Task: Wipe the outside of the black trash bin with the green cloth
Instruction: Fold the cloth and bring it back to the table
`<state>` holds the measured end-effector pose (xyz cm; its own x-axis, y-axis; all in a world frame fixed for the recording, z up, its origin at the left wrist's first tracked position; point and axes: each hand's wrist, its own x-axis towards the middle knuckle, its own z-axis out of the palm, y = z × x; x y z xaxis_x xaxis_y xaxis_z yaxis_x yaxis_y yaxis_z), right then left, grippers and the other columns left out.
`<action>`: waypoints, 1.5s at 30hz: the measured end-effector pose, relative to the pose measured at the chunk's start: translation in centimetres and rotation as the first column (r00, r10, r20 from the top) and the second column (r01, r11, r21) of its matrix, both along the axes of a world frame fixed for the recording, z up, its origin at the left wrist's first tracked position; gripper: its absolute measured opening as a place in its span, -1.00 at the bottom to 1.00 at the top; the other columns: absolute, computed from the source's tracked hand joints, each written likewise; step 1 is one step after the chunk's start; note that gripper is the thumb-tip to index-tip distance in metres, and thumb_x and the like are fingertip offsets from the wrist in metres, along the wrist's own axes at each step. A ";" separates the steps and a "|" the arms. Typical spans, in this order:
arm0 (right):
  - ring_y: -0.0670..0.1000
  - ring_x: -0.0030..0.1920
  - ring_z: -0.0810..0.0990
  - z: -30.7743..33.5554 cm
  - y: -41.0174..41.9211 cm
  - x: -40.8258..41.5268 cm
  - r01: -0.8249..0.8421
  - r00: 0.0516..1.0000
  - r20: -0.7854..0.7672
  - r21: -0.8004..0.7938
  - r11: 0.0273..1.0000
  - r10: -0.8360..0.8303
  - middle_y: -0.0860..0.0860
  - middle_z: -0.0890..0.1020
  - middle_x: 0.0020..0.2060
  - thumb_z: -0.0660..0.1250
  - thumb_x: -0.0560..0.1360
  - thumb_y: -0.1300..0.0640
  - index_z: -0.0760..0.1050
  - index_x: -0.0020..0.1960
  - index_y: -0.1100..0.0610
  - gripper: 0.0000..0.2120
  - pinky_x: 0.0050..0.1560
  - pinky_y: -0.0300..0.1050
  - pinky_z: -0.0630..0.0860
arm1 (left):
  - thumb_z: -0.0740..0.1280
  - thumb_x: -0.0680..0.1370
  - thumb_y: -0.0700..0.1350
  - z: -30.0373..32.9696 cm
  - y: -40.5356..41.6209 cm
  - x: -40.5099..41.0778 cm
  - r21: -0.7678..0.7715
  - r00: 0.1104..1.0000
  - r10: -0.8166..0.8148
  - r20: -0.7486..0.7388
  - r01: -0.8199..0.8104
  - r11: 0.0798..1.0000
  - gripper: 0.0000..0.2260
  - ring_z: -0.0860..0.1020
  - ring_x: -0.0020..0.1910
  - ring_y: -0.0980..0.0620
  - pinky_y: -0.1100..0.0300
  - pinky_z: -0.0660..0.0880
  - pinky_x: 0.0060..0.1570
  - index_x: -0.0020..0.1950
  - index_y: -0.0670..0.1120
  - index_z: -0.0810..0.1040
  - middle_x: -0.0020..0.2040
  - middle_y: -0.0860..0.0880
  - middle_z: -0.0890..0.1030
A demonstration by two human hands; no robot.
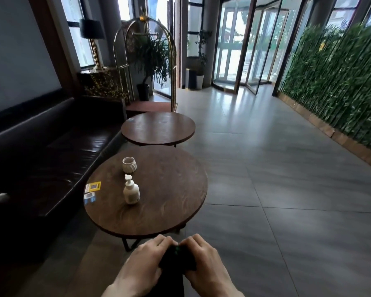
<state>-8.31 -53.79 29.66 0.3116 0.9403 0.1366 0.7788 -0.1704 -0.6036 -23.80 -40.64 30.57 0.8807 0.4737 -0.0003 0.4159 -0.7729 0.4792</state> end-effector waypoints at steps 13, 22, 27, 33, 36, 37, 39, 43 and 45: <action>-0.03 0.04 0.59 -2.3 9.7 6.7 0.008 1.000 0.016 0.004 1.000 -0.008 -0.10 0.56 0.07 0.47 0.50 0.05 0.56 0.21 0.00 -0.71 0.01 -0.08 0.53 | 0.27 0.48 -0.24 -2.6 9.3 6.8 0.000 0.999 0.027 0.043 -0.027 1.000 -0.50 0.50 0.25 0.17 0.12 0.51 0.17 0.30 0.24 0.37 0.24 0.25 0.48; -0.02 -0.03 0.60 -5.1 19.8 12.3 0.018 0.999 0.039 -0.089 0.996 -0.014 -0.14 0.53 0.01 0.52 0.45 0.08 0.55 0.14 -0.04 -0.70 -0.05 -0.11 0.53 | 0.29 0.50 -0.23 -6.2 19.4 12.4 0.034 1.000 0.020 0.016 -0.021 0.999 -0.50 0.52 0.23 0.11 0.15 0.51 0.15 0.34 0.21 0.37 0.26 0.21 0.49; 0.02 -0.06 0.61 -7.7 24.2 14.9 -0.007 1.000 0.004 -0.143 0.990 0.008 -0.14 0.52 -0.01 0.50 0.43 0.10 0.54 0.13 -0.06 -0.69 -0.07 -0.06 0.54 | 0.26 0.49 -0.23 -8.4 23.6 15.0 0.044 0.998 0.025 -0.054 -0.023 0.999 -0.50 0.53 0.22 0.07 0.09 0.52 0.14 0.35 0.20 0.38 0.25 0.18 0.50; 0.03 -0.08 0.59 -11.5 29.8 20.0 -0.052 0.999 -0.014 -0.213 0.976 0.050 -0.11 0.52 -0.03 0.43 0.41 0.15 0.54 0.12 -0.02 -0.70 -0.10 -0.07 0.51 | 0.21 0.47 -0.28 -12.2 28.2 19.8 0.018 0.991 0.067 -0.112 -0.065 0.998 -0.45 0.52 0.24 0.04 0.05 0.52 0.14 0.36 0.19 0.36 0.25 0.16 0.50; -0.01 -0.06 0.58 -13.6 32.9 23.3 -0.076 0.997 -0.035 -0.235 0.969 0.070 -0.12 0.52 -0.01 0.44 0.44 0.17 0.55 0.15 -0.02 -0.70 -0.08 -0.11 0.51 | 0.24 0.48 -0.29 -14.4 30.7 22.8 0.010 0.985 0.108 -0.138 -0.107 0.994 -0.43 0.51 0.26 0.06 0.10 0.52 0.15 0.40 0.19 0.35 0.27 0.18 0.49; -0.02 -0.05 0.58 -14.4 34.0 24.5 -0.086 0.996 -0.046 -0.241 0.967 0.078 -0.11 0.52 0.00 0.45 0.45 0.17 0.55 0.16 -0.01 -0.70 -0.05 -0.12 0.52 | 0.25 0.49 -0.29 -15.2 31.6 23.8 0.004 0.982 0.118 -0.145 -0.118 0.993 -0.43 0.51 0.26 0.07 0.11 0.51 0.16 0.41 0.18 0.34 0.28 0.18 0.49; -0.01 -0.02 0.57 -16.1 36.2 26.7 -0.111 0.993 -0.056 -0.242 0.964 0.100 -0.09 0.52 0.03 0.45 0.47 0.19 0.55 0.21 0.01 -0.68 -0.01 -0.11 0.54 | 0.27 0.52 -0.27 -17.0 33.5 26.1 -0.002 0.978 0.143 -0.149 -0.145 0.989 -0.45 0.51 0.26 0.08 0.12 0.51 0.16 0.42 0.18 0.34 0.29 0.19 0.49; 0.00 0.04 0.53 -20.5 40.6 30.6 -0.117 0.993 -0.016 -0.231 0.966 0.117 -0.06 0.52 0.14 0.40 0.53 0.24 0.51 0.30 0.02 -0.64 0.03 -0.07 0.57 | 0.29 0.52 -0.29 -20.7 37.6 30.3 0.014 0.972 0.188 -0.144 -0.188 0.982 -0.48 0.53 0.25 0.06 0.12 0.51 0.19 0.41 0.14 0.37 0.28 0.16 0.51; 0.03 0.12 0.54 -22.9 42.3 32.0 -0.114 0.992 0.028 -0.215 0.970 0.123 -0.03 0.53 0.22 0.37 0.54 0.27 0.50 0.33 0.04 -0.62 0.07 -0.06 0.60 | 0.29 0.52 -0.29 -22.9 39.0 31.9 0.044 0.965 0.210 -0.154 -0.205 0.978 -0.47 0.52 0.28 0.04 0.11 0.47 0.29 0.43 0.10 0.39 0.31 0.13 0.52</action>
